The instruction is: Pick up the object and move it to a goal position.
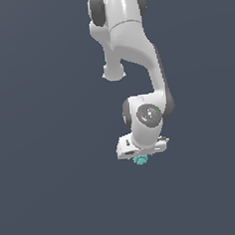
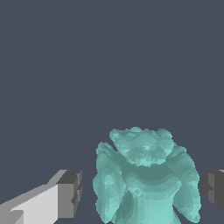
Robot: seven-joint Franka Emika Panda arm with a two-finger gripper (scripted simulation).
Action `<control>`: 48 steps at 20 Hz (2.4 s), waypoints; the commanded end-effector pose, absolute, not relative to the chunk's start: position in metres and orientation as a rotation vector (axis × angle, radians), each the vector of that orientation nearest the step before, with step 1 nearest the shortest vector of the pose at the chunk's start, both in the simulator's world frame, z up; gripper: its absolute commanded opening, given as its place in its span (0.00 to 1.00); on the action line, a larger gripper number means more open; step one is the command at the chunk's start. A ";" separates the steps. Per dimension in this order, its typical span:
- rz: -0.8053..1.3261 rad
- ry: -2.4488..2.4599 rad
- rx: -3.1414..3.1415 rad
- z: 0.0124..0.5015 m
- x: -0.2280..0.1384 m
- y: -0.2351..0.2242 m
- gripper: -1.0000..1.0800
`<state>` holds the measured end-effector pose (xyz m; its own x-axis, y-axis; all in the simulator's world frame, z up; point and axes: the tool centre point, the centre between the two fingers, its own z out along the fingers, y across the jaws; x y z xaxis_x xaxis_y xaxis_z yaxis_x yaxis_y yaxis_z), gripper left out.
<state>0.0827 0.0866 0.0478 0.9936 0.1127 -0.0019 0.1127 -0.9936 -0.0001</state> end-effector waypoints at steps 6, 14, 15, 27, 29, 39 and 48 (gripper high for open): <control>0.000 -0.177 -3.137 0.042 0.084 0.087 0.00; 0.000 -0.177 -3.137 0.042 0.084 0.087 0.00; 0.000 -0.177 -3.137 0.042 0.084 0.087 0.00; 0.000 -0.177 -3.137 0.059 0.074 0.069 0.00; 0.000 -0.177 -3.137 0.066 0.069 0.062 0.00; 0.000 -0.177 -3.136 0.127 0.031 0.000 0.00; 0.000 -0.176 -3.135 0.200 -0.013 -0.074 0.00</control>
